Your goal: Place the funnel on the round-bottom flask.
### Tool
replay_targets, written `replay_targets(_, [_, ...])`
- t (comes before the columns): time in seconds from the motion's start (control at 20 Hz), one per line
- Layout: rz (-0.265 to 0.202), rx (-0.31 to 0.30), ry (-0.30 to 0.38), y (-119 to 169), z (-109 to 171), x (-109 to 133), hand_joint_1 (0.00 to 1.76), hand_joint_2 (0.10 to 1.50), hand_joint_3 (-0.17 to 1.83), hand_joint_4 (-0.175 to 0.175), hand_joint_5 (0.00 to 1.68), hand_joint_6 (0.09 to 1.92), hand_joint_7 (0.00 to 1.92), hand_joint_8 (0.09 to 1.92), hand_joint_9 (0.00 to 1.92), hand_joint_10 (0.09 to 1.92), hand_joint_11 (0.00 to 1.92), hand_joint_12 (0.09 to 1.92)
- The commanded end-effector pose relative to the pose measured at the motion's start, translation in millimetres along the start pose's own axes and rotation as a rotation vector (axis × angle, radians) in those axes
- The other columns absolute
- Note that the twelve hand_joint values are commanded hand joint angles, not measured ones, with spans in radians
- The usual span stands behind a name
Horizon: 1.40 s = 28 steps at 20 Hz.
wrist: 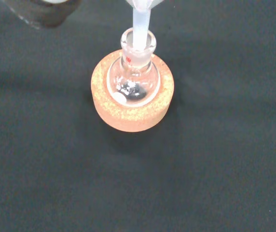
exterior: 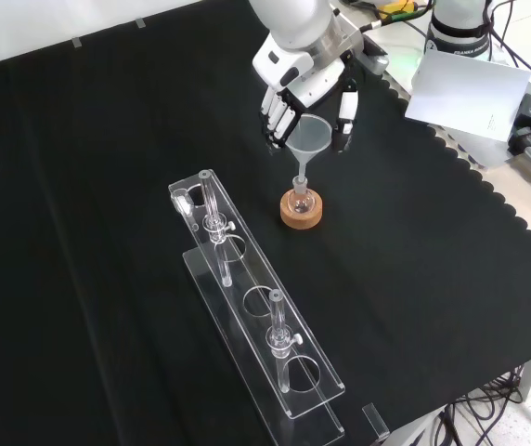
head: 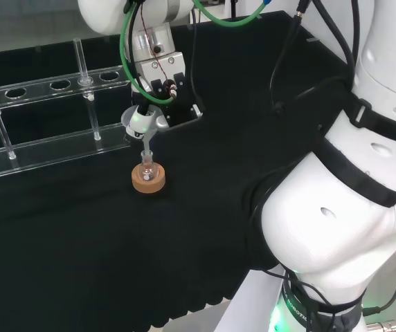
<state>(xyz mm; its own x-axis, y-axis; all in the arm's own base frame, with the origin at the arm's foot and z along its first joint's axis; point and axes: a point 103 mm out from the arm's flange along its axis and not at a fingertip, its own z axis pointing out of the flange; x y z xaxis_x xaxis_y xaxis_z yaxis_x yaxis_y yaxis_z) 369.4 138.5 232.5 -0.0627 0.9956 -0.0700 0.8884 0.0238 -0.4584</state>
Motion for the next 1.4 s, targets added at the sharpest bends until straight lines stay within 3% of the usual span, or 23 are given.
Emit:
replay_targets(0.05, [-0.003, 0.004, 0.014, 3, 4, 1, 0.87, 1.08, -0.17, -0.008, 0.74, 0.61, 0.66, 0.68, 0.92, 0.46, 0.63, 1.29])
replay_targets(1.4, [-0.015, 0.042, 0.013, 20, 21, 2, 0.87, 1.08, -0.17, -0.011, 0.73, 0.62, 0.65, 0.68, 0.92, 0.46, 0.62, 1.29])
